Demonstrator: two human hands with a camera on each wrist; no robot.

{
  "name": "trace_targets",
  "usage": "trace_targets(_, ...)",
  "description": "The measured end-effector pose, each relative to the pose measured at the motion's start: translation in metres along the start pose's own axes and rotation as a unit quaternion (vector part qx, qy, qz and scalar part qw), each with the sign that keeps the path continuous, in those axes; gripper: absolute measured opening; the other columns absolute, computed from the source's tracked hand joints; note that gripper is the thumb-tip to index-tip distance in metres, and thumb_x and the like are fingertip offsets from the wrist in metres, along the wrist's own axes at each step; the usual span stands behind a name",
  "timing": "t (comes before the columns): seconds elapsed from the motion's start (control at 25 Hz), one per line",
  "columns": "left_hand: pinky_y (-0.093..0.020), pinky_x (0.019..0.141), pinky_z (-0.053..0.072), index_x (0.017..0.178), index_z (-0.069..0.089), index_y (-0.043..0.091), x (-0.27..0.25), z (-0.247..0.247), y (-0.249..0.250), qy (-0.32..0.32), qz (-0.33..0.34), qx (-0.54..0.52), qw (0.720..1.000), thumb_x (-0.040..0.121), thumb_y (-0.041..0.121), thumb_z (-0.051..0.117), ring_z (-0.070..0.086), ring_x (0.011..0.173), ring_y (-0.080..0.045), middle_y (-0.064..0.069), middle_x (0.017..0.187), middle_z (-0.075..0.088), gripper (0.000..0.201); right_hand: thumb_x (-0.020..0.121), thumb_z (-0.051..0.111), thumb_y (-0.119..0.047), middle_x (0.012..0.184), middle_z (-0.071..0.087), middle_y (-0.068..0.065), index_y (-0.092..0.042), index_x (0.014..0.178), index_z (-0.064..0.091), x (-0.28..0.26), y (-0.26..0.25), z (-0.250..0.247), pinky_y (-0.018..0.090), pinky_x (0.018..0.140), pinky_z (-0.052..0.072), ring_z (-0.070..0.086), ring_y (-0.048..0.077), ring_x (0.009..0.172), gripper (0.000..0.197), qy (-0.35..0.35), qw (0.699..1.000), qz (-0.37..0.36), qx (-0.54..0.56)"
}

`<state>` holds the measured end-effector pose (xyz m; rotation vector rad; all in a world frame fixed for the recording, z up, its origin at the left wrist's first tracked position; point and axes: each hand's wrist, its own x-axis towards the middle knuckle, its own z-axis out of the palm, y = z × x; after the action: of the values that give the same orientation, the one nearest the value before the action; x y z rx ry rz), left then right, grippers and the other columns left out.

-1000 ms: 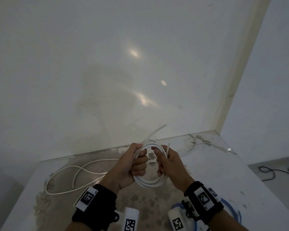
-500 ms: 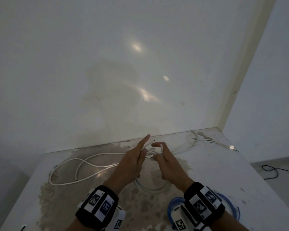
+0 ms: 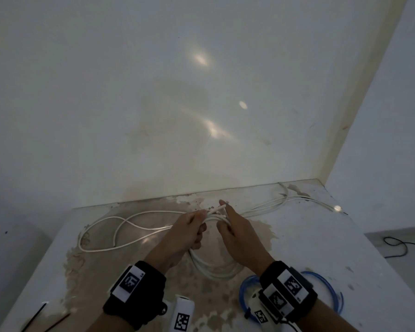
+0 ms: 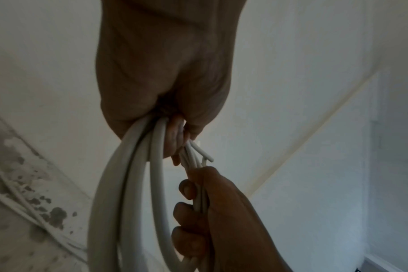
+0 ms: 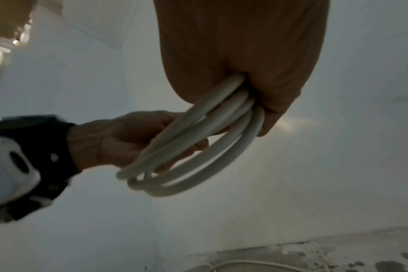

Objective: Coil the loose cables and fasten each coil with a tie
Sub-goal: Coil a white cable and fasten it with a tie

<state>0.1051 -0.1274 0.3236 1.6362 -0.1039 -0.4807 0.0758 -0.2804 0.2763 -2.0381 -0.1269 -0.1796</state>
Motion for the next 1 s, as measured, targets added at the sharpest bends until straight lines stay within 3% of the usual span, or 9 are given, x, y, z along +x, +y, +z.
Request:
trace_targets(0.12, -0.021, 0.042, 0.016, 0.08, 0.06, 0.013, -0.004, 0.005, -0.005, 0.019, -0.02, -0.078, 0.997, 0.104, 0.027, 0.041, 0.02, 0.043, -0.007, 0.005, 0.055, 0.031, 0.033, 0.103, 0.045, -0.02, 0.078, 0.05, -0.01, -0.019, 0.155, 0.026, -0.004, 0.004, 0.0, 0.022, 0.061, 0.039, 0.045, 0.009, 0.061, 0.055, 0.014, 1.0, -0.021, -0.016)
trace_targets(0.2, -0.019, 0.04, 0.017, 0.1, 0.068, 0.007, -0.007, 0.008, -0.007, 0.016, -0.023, -0.129, 0.991, 0.104, 0.027, 0.04, 0.022, 0.042, -0.006, 0.005, 0.056, 0.031, 0.035, 0.101, 0.048, -0.02, 0.081, 0.053, -0.01, -0.018, 0.154, 0.028, -0.006, 0.005, -0.001, 0.022, 0.063, 0.042, 0.049, 0.01, 0.064, 0.056, 0.029, 0.999, -0.023, -0.022)
trace_targets(0.32, -0.018, 0.04, 0.018, 0.121, 0.063, 0.004, -0.012, 0.011, -0.011, 0.009, -0.021, -0.174, 0.985, 0.105, 0.03, 0.038, 0.022, 0.043, -0.006, 0.003, 0.06, 0.033, 0.039, 0.1, 0.051, -0.019, 0.081, 0.051, -0.014, -0.021, 0.155, 0.026, -0.011, 0.003, -0.004, 0.016, 0.059, 0.037, 0.05, 0.007, 0.063, 0.06, 0.053, 0.997, -0.045, -0.036)
trace_targets(0.48, -0.022, 0.044, 0.028, 0.119, 0.065, 0.017, -0.024, 0.011, -0.007, -0.019, -0.01, -0.038, 0.999, 0.105, 0.032, 0.037, 0.029, 0.047, -0.008, -0.003, 0.075, 0.049, 0.035, 0.1, 0.041, -0.029, 0.11, 0.059, 0.001, -0.03, 0.157, 0.01, -0.022, 0.009, -0.006, 0.033, 0.055, 0.05, 0.053, 0.014, 0.06, 0.065, 0.046, 0.982, -0.136, -0.125)
trace_targets(0.6, -0.023, 0.045, 0.029, 0.11, 0.064, 0.007, -0.028, 0.01, -0.001, -0.04, -0.047, 0.077, 0.995, 0.105, 0.028, 0.037, 0.031, 0.046, -0.009, -0.007, 0.086, 0.059, 0.035, 0.099, 0.025, -0.041, 0.11, 0.056, 0.003, -0.034, 0.156, -0.005, -0.03, 0.015, -0.004, 0.034, 0.047, 0.047, 0.047, 0.018, 0.053, 0.065, -0.018, 0.965, -0.153, -0.213)
trace_targets(0.72, -0.022, 0.044, 0.023, 0.109, 0.063, 0.003, -0.029, 0.008, -0.001, -0.051, -0.056, 0.094, 0.993, 0.104, 0.025, 0.038, 0.026, 0.046, -0.01, -0.006, 0.082, 0.061, 0.034, 0.098, 0.021, -0.049, 0.106, 0.059, 0.005, -0.03, 0.156, -0.002, -0.03, 0.019, 0.001, 0.028, 0.052, 0.041, 0.049, 0.017, 0.06, 0.065, -0.046, 0.963, -0.136, -0.23)
trace_targets(0.84, -0.019, 0.043, 0.021, 0.118, 0.06, 0.002, -0.03, 0.0, -0.005, -0.011, -0.066, 0.069, 0.995, 0.102, 0.023, 0.042, 0.024, 0.044, -0.009, -0.005, 0.074, 0.064, 0.032, 0.103, 0.036, -0.042, 0.088, 0.064, 0.003, -0.022, 0.157, -0.001, -0.029, 0.015, 0.011, 0.023, 0.052, 0.033, 0.049, 0.015, 0.06, 0.067, -0.057, 0.965, -0.109, -0.23)
trace_targets(0.92, -0.017, 0.042, 0.021, 0.115, 0.058, -0.002, -0.033, -0.01, -0.01, 0.001, -0.075, 0.057, 0.996, 0.102, 0.021, 0.043, 0.023, 0.042, -0.008, -0.007, 0.075, 0.066, 0.031, 0.101, 0.03, -0.051, 0.095, 0.068, 0.005, -0.014, 0.156, 0.013, -0.026, 0.012, 0.02, 0.026, 0.056, 0.036, 0.059, 0.021, 0.068, 0.069, -0.054, 0.953, -0.102, -0.281)
trace_targets(1.0, -0.017, 0.041, 0.021, 0.111, 0.055, -0.008, -0.032, -0.02, -0.017, -0.001, -0.081, 0.065, 0.995, 0.101, 0.02, 0.043, 0.024, 0.04, -0.008, -0.012, 0.079, 0.066, 0.032, 0.095, 0.022, -0.057, 0.107, 0.065, 0.007, -0.016, 0.149, 0.037, -0.028, 0.012, 0.031, 0.028, 0.06, 0.042, 0.062, 0.024, 0.075, 0.069, -0.032, 0.954, -0.112, -0.276)
